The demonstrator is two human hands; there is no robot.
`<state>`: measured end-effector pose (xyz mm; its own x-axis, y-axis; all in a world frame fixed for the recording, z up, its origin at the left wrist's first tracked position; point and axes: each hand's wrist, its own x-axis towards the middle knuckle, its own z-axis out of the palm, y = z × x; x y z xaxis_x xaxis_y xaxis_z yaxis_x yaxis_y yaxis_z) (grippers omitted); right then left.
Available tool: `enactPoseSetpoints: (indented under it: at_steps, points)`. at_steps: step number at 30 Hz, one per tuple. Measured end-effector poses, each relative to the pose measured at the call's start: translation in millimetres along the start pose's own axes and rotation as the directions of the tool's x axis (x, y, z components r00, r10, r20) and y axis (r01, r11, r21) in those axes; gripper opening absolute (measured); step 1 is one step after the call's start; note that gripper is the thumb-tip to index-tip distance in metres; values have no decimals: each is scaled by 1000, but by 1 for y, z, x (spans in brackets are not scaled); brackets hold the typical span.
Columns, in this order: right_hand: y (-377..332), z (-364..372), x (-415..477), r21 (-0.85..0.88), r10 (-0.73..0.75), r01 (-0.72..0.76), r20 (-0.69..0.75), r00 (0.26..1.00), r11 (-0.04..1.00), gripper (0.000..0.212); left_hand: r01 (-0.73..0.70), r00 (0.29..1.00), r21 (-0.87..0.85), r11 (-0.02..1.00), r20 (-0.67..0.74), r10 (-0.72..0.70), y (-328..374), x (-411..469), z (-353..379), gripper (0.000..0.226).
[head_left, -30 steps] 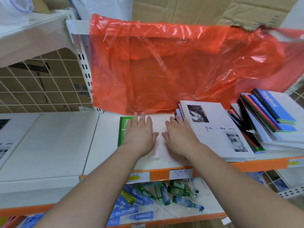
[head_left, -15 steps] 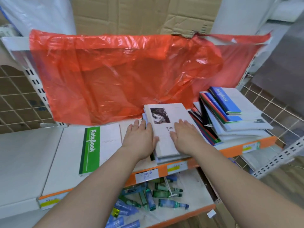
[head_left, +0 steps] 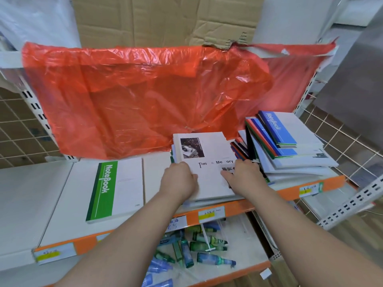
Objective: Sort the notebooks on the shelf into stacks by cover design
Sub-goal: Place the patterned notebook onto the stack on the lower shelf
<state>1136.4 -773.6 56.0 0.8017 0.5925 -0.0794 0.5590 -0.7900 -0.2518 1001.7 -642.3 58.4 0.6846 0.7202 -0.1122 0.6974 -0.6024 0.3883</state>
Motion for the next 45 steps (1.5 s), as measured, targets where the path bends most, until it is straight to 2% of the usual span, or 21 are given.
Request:
enactPoseSetpoints:
  at_steps: [2,5,8,12,14,17,21,26,30,35,38,45]
  points:
    - [-1,1,1,50,15,-15,-12,1000,999,50,60,997,-92,994,-40,-64,4,-2,-3,24]
    - [1,3,4,169,60,-57,-14,998,984,46,206,975,-287,936,-25,-222,2,-1,-9,29]
    - [3,3,8,250,82,-78,-4,997,965,40,258,963,-337,905,11,-270,-3,-2,-11,16]
    - [1,3,7,259,82,-79,0,997,963,36,257,961,-362,896,-6,-278,-3,-6,-11,18]
    - [2,0,5,278,93,-86,-13,996,957,35,234,963,-419,877,-21,-267,-1,-6,-12,26]
    - [4,-1,5,312,89,-79,-17,996,947,29,195,970,-517,833,-26,-243,1,-7,-15,24]
    - [5,-3,5,398,78,-71,-2,997,915,21,172,972,-691,702,4,-234,5,-13,-16,16]
    - [6,-21,-1,610,84,-68,3,996,789,15,140,970,-869,475,24,-243,7,-19,-24,11]
    - [5,-26,-7,691,29,-31,15,999,722,35,149,965,-900,410,43,-257,3,-20,-29,12]
    - [-8,-29,-11,707,4,-15,18,1000,707,31,150,961,-908,392,40,-274,-10,-24,-32,9]
    - [-25,-28,-14,719,-29,16,5,1000,694,18,125,952,-906,403,-6,-307,-26,-28,-38,12]
    - [-84,-2,-22,707,-123,51,52,991,706,26,118,893,-909,399,-79,-443,-84,-55,-50,17]
